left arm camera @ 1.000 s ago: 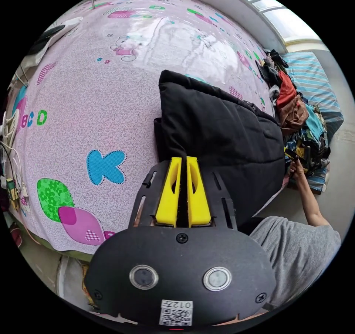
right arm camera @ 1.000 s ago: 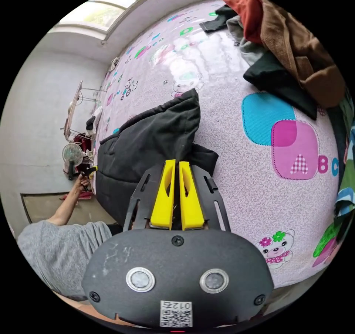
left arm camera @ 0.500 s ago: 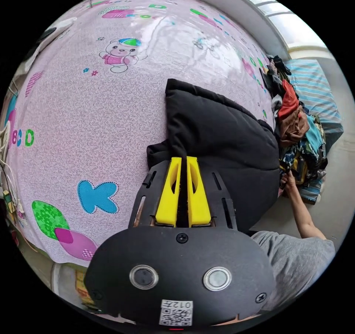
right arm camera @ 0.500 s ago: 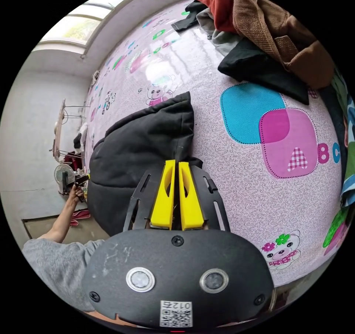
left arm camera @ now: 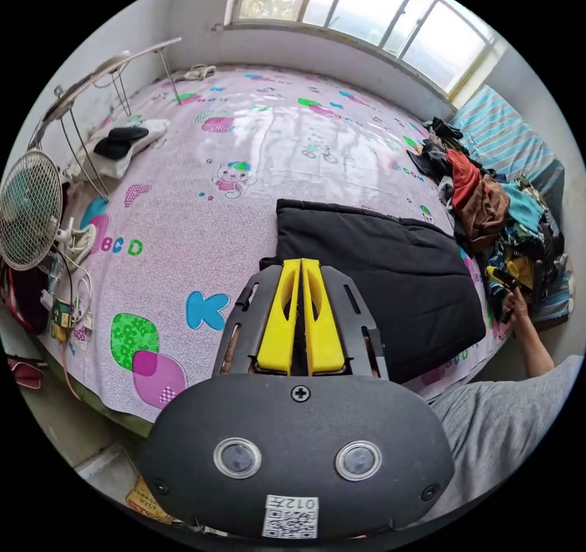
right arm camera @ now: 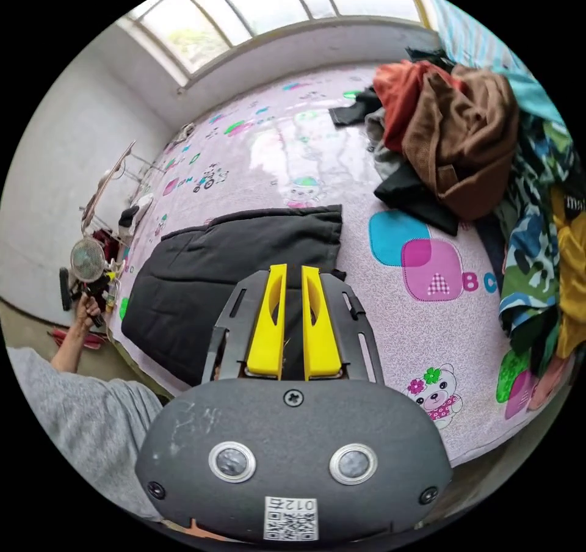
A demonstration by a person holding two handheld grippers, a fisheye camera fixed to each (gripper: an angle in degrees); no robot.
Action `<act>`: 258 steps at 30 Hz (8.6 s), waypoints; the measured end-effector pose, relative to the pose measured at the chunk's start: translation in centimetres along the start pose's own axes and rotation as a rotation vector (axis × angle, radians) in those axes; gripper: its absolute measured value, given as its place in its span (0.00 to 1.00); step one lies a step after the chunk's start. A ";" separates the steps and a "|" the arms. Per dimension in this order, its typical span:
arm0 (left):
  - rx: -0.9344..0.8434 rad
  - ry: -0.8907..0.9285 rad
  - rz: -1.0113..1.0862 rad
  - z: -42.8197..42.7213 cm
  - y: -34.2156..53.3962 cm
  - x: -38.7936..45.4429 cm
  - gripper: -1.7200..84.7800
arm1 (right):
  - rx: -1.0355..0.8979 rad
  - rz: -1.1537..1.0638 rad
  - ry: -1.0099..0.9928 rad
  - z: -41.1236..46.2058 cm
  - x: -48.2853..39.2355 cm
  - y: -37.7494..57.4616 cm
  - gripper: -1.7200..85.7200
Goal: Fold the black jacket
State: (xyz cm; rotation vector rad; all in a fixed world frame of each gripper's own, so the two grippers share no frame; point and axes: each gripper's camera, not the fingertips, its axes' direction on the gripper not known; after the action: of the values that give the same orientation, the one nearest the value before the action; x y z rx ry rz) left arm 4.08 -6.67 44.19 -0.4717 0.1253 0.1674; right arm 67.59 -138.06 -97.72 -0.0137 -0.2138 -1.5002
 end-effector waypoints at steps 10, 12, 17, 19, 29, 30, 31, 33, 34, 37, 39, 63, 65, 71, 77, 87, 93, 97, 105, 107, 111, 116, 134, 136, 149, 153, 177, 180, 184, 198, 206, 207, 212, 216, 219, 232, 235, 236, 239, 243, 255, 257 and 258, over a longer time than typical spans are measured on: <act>-0.001 -0.132 0.072 7.3 1.2 14.4 0.02 | 0.041 -0.176 0.195 13.8 -17.0 5.3 0.14; -0.132 -0.166 0.057 11.5 0.6 13.6 0.02 | -0.018 -0.169 0.190 17.2 -16.0 5.7 0.15; -0.172 -0.125 0.091 14.9 0.9 13.3 0.02 | -0.025 -0.124 0.091 21.2 -13.1 7.1 0.15; -0.155 -0.131 0.091 15.3 1.3 13.5 0.02 | -0.030 -0.119 0.081 22.2 -12.4 7.7 0.15; -0.115 -0.088 0.051 15.9 2.3 13.1 0.02 | 0.010 -0.135 0.121 25.3 -10.9 11.3 0.15; -0.121 -0.089 0.052 15.9 2.2 13.2 0.02 | 0.008 -0.132 0.118 25.3 -10.7 11.4 0.15; -0.126 -0.087 0.051 15.9 2.1 13.1 0.02 | 0.004 -0.121 0.099 25.2 -10.1 11.5 0.15; -0.158 -0.063 0.040 15.5 1.5 12.8 0.02 | -0.007 -0.091 0.042 24.6 -8.7 11.3 0.15; -0.168 -0.056 0.037 15.3 1.3 12.7 0.02 | -0.021 -0.069 -0.028 24.1 -7.4 11.1 0.15; -0.184 -0.055 0.001 13.1 0.5 11.9 0.02 | -0.065 -0.012 -0.137 21.8 -4.3 10.4 0.15; -0.085 -0.042 -0.006 9.5 0.7 10.9 0.02 | -0.046 0.021 -0.127 19.7 -3.0 10.6 0.15; -0.081 -0.106 -0.105 12.9 6.7 4.4 0.02 | 0.022 0.025 0.147 27.8 0.3 17.6 0.16; -0.096 -0.094 -0.114 12.7 6.2 4.1 0.02 | 0.004 0.034 0.136 28.1 0.1 16.9 0.16; -0.086 -0.113 -0.149 7.7 5.4 3.5 0.02 | -0.061 0.027 0.100 25.7 -2.5 14.2 0.15; -0.073 -0.088 -0.092 2.4 9.5 3.9 0.02 | -0.032 -0.114 0.047 21.3 -10.4 17.1 0.15; -0.266 -0.171 0.012 6.9 13.4 3.0 0.02 | -0.340 -0.218 0.210 29.9 -14.7 18.6 0.13; -0.271 -0.147 0.086 8.4 13.0 2.6 0.02 | -0.471 -0.239 0.291 33.7 -18.4 14.3 0.13; -0.264 -0.095 0.075 8.6 12.7 1.5 0.02 | -0.513 -0.183 0.286 33.8 -18.9 11.2 0.14; -0.273 -0.018 0.057 8.4 11.9 -0.1 0.02 | -0.524 -0.115 0.293 30.4 -19.7 6.5 0.14; -0.269 0.007 0.023 8.0 11.9 -0.7 0.02 | -0.493 -0.108 0.261 28.0 -19.2 5.6 0.14; -0.258 0.018 -0.099 5.5 11.9 -1.6 0.02 | -0.440 -0.158 0.241 23.8 -19.0 4.7 0.13; -0.127 -0.032 -0.114 0.3 11.2 1.7 0.02 | -0.318 -0.047 0.031 12.3 -13.2 3.0 0.12; -0.190 0.044 0.315 6.9 -0.7 28.2 0.02 | -0.173 0.478 -0.671 -6.0 22.8 -2.5 0.21; -0.212 0.015 0.342 7.8 -1.1 30.0 0.02 | -0.198 0.469 -0.687 -5.8 23.4 -4.1 0.22; -0.267 -0.032 0.284 11.1 -1.6 33.4 0.02 | -0.319 0.305 -0.872 -6.4 21.5 -13.0 0.18; -0.266 -0.028 0.281 10.7 -1.8 33.8 0.02 | -0.304 0.255 -0.889 -7.4 20.6 -13.6 0.09; -0.307 -0.104 0.070 15.3 -10.1 31.0 0.02 | -0.298 0.268 -0.928 -5.8 17.0 -16.2 0.08; -0.328 -0.076 0.050 15.6 -10.5 30.2 0.02 | -0.295 0.282 -0.906 -5.0 15.8 -16.6 0.08; -0.336 -0.025 0.017 15.5 -10.7 29.0 0.02 | -0.297 0.304 -0.865 -2.9 14.5 -16.7 0.07; -0.211 0.101 0.109 7.3 -5.3 24.9 0.02 | -0.255 0.346 -0.722 5.1 9.2 -15.3 0.07; -0.311 0.115 0.100 12.1 -3.7 23.2 0.02 | -0.238 0.338 -0.639 9.7 4.3 -14.9 0.06; -0.312 0.124 0.107 12.0 -3.7 22.8 0.02 | -0.239 0.334 -0.627 10.0 3.9 -14.9 0.06; -0.268 0.216 0.096 7.1 -2.2 20.5 0.02 | -0.240 0.313 -0.586 13.1 1.6 -14.1 0.05; -0.227 0.192 0.179 4.1 2.1 20.1 0.02 | -0.237 0.306 -0.572 15.7 0.6 -13.0 0.05; -0.303 0.185 0.183 6.8 4.7 20.0 0.02 | -0.233 0.305 -0.573 17.9 0.1 -11.9 0.05; -0.217 0.275 0.180 4.0 7.1 15.7 0.02 | -0.195 0.231 -0.543 23.8 -5.0 -6.0 0.05; -0.294 0.244 0.229 6.3 8.8 16.2 0.02 | -0.185 0.223 -0.548 25.2 -5.9 -4.4 0.05; -0.318 0.223 0.229 7.8 9.4 16.2 0.02 | -0.188 0.212 -0.550 25.7 -6.6 -3.8 0.05; -0.342 0.250 0.212 9.8 9.9 15.3 0.02 | -0.180 0.170 -0.529 26.7 -8.8 -1.9 0.05; -0.246 0.296 0.201 5.5 9.5 12.2 0.02 | -0.163 0.136 -0.496 27.5 -9.8 0.1 0.05; -0.121 0.223 -0.091 4.7 9.0 -8.0 0.02 | -0.158 0.122 -0.456 31.1 -14.6 7.5 0.06; -0.161 0.224 -0.061 6.4 8.7 -8.1 0.02 | -0.165 0.116 -0.435 32.0 -17.1 8.4 0.06; -0.179 0.230 -0.052 7.4 8.6 -8.2 0.02 | -0.166 0.115 -0.431 32.3 -17.8 8.7 0.06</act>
State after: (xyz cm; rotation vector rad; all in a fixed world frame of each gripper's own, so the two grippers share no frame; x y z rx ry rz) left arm -4.95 3.18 48.21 -0.6715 0.3249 0.0734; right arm 70.93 -115.29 -67.57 -0.4777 -0.4259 -1.3825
